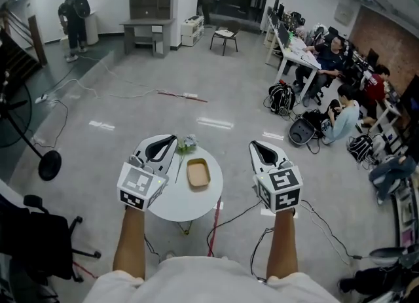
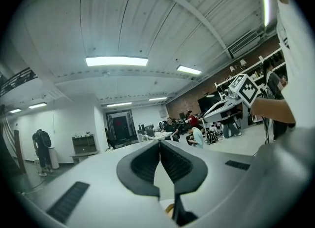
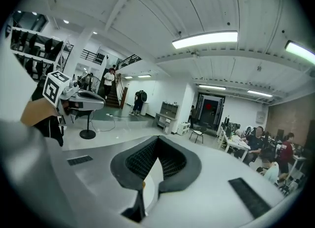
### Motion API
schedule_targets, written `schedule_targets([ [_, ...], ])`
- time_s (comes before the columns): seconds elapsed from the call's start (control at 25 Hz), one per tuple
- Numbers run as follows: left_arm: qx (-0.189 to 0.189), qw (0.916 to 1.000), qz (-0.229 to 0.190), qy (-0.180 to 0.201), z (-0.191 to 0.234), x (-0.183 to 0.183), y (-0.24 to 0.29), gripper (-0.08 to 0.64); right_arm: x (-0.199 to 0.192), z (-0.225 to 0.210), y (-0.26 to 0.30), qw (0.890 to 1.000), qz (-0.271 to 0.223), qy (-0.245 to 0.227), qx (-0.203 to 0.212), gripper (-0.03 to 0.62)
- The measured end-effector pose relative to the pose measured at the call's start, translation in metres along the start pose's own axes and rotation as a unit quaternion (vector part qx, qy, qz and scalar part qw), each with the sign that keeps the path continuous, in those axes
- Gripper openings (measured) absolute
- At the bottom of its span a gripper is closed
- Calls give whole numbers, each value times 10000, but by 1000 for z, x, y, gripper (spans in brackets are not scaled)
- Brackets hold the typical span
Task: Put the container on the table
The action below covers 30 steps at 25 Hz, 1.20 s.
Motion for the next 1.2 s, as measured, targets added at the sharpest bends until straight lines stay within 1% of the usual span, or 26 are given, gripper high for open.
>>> schedule_targets([
  [0.12, -40, 9999, -47, 107, -3, 9, -2, 20, 6, -3, -9, 9998, -148, -73, -94, 12],
  [0.32, -113, 9998, -83, 174, -8, 17, 0, 20, 18, -1, -13, 9997, -218, -97, -65, 12],
  [0.96, -60, 9999, 20, 139, -5, 7, -5, 20, 14, 8, -6, 9997, -163, -157, 38, 12],
  [1.2, -82, 9999, 8, 113, -2, 0, 3, 20, 5, 2, 4, 9997, -134, -193, -10, 12],
])
Point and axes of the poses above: the fingertips, and each gripper's own axes: y forward along the fingers, z to its left, x out of its top, the point moved 8 cm from there along -y, backward along the fingers, and after that the axes turned 4 degrees about -x, right-handed, at the moved point
